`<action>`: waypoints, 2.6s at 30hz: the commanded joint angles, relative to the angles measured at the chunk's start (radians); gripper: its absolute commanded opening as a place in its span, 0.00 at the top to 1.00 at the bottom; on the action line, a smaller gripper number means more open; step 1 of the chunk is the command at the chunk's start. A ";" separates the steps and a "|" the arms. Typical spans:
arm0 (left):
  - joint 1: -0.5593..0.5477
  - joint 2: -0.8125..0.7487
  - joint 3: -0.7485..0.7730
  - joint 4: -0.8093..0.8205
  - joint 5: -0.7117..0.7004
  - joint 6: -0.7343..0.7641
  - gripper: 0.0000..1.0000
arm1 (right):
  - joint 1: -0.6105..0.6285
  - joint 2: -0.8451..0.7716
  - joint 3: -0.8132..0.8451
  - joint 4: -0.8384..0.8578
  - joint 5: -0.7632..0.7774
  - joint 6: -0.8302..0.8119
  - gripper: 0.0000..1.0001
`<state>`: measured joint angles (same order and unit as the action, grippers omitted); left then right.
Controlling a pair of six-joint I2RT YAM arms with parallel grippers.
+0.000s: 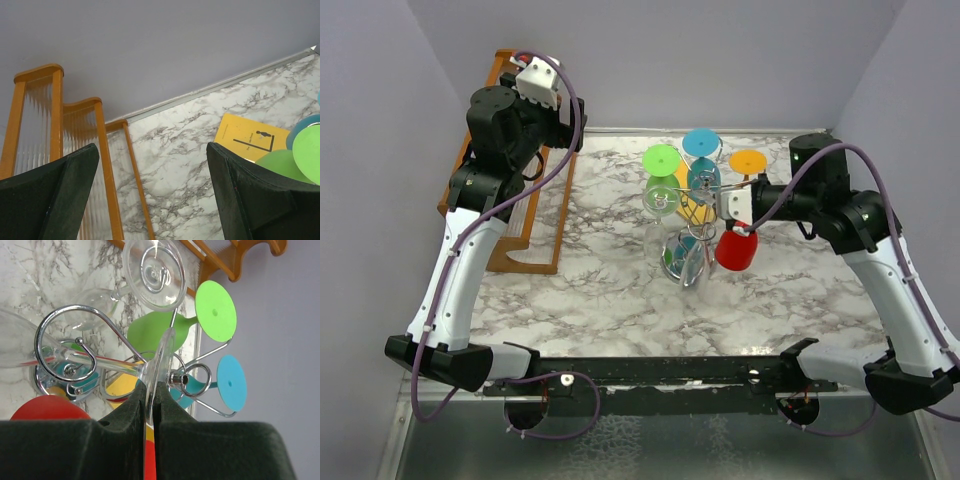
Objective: Place the wine glass upside down on the wine glass rack
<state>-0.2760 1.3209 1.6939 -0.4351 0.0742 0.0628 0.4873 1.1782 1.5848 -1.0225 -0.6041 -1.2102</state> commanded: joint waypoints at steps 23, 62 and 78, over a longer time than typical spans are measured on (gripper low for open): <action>0.007 -0.006 0.009 0.036 0.039 0.010 0.08 | 0.045 0.032 0.048 0.049 -0.162 0.062 0.98; 0.008 -0.037 -0.022 0.042 0.085 0.021 0.08 | 0.045 -0.121 -0.093 0.035 0.012 0.087 0.95; 0.008 -0.042 -0.031 0.041 0.088 0.035 0.08 | 0.045 -0.145 -0.134 0.028 0.001 0.101 0.85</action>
<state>-0.2741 1.3090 1.6711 -0.4202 0.1417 0.0860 0.5247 1.0561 1.4628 -1.0088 -0.5816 -1.1297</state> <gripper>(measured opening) 0.919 0.148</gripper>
